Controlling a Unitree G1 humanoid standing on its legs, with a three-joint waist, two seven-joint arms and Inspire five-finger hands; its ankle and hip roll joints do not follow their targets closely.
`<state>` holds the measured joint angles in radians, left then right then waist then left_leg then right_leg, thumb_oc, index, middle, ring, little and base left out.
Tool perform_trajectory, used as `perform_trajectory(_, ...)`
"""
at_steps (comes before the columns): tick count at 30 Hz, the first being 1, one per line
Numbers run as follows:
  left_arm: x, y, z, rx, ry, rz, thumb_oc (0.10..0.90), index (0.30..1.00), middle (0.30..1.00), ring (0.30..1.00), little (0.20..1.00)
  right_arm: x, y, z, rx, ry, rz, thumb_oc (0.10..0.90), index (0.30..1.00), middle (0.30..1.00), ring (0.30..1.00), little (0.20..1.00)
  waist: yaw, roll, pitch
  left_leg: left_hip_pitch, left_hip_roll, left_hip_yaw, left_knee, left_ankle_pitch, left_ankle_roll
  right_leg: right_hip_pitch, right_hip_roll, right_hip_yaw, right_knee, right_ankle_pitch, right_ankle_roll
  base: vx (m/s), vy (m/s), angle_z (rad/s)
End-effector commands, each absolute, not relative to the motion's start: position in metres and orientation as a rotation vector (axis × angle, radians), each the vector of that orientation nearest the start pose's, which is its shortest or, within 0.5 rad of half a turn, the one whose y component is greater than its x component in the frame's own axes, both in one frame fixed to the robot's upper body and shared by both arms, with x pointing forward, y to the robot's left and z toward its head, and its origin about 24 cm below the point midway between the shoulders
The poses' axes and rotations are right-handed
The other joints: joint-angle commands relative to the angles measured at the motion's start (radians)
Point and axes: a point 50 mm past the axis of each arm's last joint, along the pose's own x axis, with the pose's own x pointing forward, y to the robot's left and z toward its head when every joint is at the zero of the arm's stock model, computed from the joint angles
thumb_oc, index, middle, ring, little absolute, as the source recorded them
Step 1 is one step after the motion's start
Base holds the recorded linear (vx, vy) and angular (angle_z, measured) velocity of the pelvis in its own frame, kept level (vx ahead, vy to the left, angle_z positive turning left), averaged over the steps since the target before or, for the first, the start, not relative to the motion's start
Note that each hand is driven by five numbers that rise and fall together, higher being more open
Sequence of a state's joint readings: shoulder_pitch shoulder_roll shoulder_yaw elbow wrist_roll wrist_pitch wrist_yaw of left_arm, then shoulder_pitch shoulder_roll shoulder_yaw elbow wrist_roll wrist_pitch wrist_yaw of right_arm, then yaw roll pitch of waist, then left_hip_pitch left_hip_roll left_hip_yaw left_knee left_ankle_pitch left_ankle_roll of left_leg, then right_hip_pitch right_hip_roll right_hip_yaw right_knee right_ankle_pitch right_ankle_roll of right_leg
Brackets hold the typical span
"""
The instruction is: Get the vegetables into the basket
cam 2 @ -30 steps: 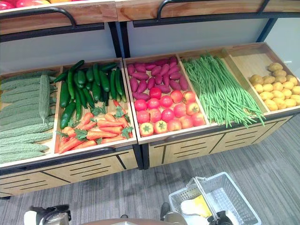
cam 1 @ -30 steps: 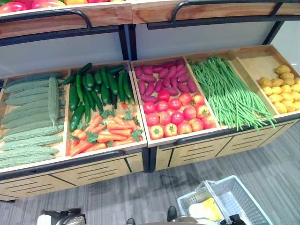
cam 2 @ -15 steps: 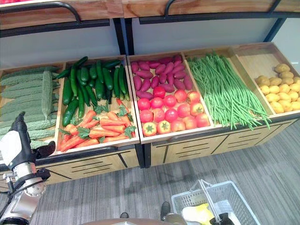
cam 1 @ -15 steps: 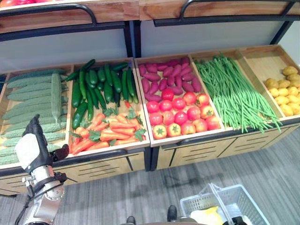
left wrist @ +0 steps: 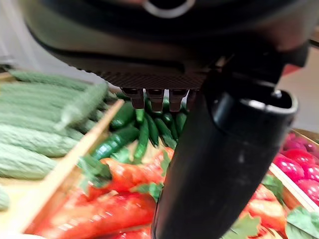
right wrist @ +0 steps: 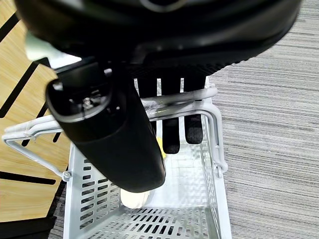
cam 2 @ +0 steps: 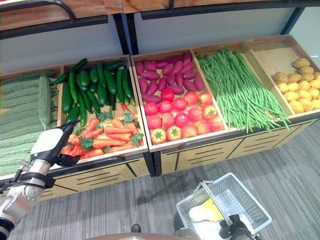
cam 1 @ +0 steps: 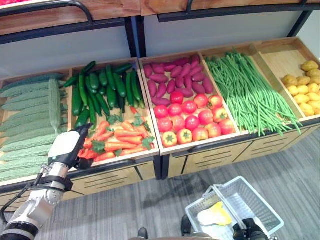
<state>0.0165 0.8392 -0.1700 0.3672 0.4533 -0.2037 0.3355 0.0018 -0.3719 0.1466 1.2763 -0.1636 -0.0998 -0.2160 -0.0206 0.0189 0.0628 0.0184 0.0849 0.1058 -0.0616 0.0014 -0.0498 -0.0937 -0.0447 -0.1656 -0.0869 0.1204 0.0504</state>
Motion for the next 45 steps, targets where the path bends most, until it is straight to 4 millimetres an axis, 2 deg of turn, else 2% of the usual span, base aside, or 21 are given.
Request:
perform_trajectory(1, 0.263, 0.323, 0.106, 1.338, -0.158, 0.187, 0.9, 1.0, 1.0, 1.0, 1.0, 0.097, -0.294, -0.138, -0.73, 1.097, -0.144, 0.4, 0.3, 0.3, 0.3, 0.3, -0.015, -0.098, -0.044, -0.043, 0.024, -0.032, -0.026, 0.021, -0.05, -0.002, -0.161, 0.043, 0.0, 0.03, 0.152, 0.0, 0.001, -0.05)
perform_trajectory(10, 0.282, 0.306, 0.101, 1.328, -0.178, 0.155, 0.9, 1.0, 1.0, 1.0, 1.0, 0.103, -0.294, -0.137, -0.744, 1.087, -0.148, 0.4, 0.3, 0.3, 0.3, 0.3, -0.033, -0.102, -0.017, -0.063, 0.026, -0.015, -0.026, 0.027, -0.05, -0.034, -0.159, 0.062, 0.0, 0.04, 0.153, -0.02, 0.006, -0.07)
perform_trajectory(18, 0.287, 0.3, 0.091, 1.357, -0.15, 0.113, 0.9, 1.0, 1.0, 1.0, 1.0, 0.109, -0.295, -0.134, -0.759, 1.064, -0.152, 0.4, 0.3, 0.3, 0.3, 0.3, -0.04, -0.101, -0.003, -0.072, 0.027, -0.007, -0.026, 0.029, -0.05, -0.05, -0.157, 0.074, 0.0, 0.044, 0.152, -0.01, 0.002, -0.06)
perform_trajectory(19, 0.287, 0.3, 0.088, 1.362, -0.141, 0.101, 0.641, 0.638, 0.638, 0.638, 0.638, 0.11, -0.295, -0.134, -0.761, 1.061, -0.151, 0.4, 0.3, 0.3, 0.3, 0.3, -0.041, -0.1, -0.002, -0.074, 0.027, -0.006, -0.026, 0.03, -0.05, -0.052, -0.157, 0.074, 0.0, 0.045, 0.151, 0.0, 0.0, 0.0)
perform_trajectory(20, 0.288, 0.3, 0.086, 1.367, -0.132, 0.092, 0.5, 0.44, 0.44, 0.44, 0.44, 0.112, -0.295, -0.134, -0.762, 1.057, -0.151, 0.4, 0.3, 0.3, 0.3, 0.3, -0.043, -0.1, -0.001, -0.075, 0.028, -0.005, -0.026, 0.031, -0.049, -0.054, -0.156, 0.075, 0.0, 0.045, 0.151, 0.0, 0.0, 0.0)
perform_trajectory(21, 0.288, 0.3, 0.085, 1.368, -0.126, 0.089, 0.4, 0.3, 0.3, 0.3, 0.3, 0.114, -0.295, -0.133, -0.764, 1.048, -0.149, 0.4, 0.3, 0.3, 0.3, 0.3, -0.044, -0.101, 0.0, -0.075, 0.028, -0.003, -0.026, 0.032, -0.049, -0.056, -0.156, 0.077, 0.0, 0.046, 0.151, 0.0, 0.0, 0.0)
perform_trajectory(24, 0.287, 0.301, 0.075, 1.368, -0.084, 0.077, 0.4, 0.3, 0.3, 0.3, 0.3, 0.117, -0.295, -0.132, -0.77, 1.037, -0.151, 0.4, 0.3, 0.3, 0.3, 0.3, -0.046, -0.103, 0.003, -0.075, 0.029, -0.001, -0.026, 0.032, -0.049, -0.06, -0.154, 0.08, 0.0, 0.048, 0.151, 0.0, 0.002, -0.05)
perform_trajectory(31, 0.284, 0.307, 0.067, 1.401, -0.049, 0.092, 0.4, 0.3, 0.3, 0.3, 0.3, 0.115, -0.295, -0.133, -0.77, 1.04, -0.157, 0.4, 0.3, 0.3, 0.3, 0.3, -0.046, -0.106, -0.002, -0.062, 0.032, 0.004, -0.026, 0.026, -0.048, -0.053, -0.152, 0.087, 0.0, 0.044, 0.151, 0.02, -0.001, -0.02)
perform_trajectory(39, 0.282, 0.314, 0.087, 1.393, -0.122, 0.186, 0.4, 0.3, 0.3, 0.3, 0.3, 0.109, -0.294, -0.135, -0.765, 1.065, -0.162, 0.4, 0.3, 0.3, 0.3, 0.3, -0.039, -0.108, -0.024, -0.039, 0.031, 0.006, -0.026, 0.015, -0.048, -0.028, -0.152, 0.083, 0.0, 0.034, 0.151, 0.0, 0.0, 0.0)
perform_trajectory(45, 0.278, 0.321, 0.118, 1.405, -0.221, 0.269, 0.4, 0.3, 0.3, 0.3, 0.3, 0.107, -0.292, -0.136, -0.76, 1.064, -0.15, 0.4, 0.3, 0.3, 0.3, 0.3, -0.034, -0.105, -0.041, -0.022, 0.03, 0.006, -0.026, 0.009, -0.048, -0.011, -0.155, 0.081, 0.0, 0.029, 0.151, 0.0, 0.0, 0.0)
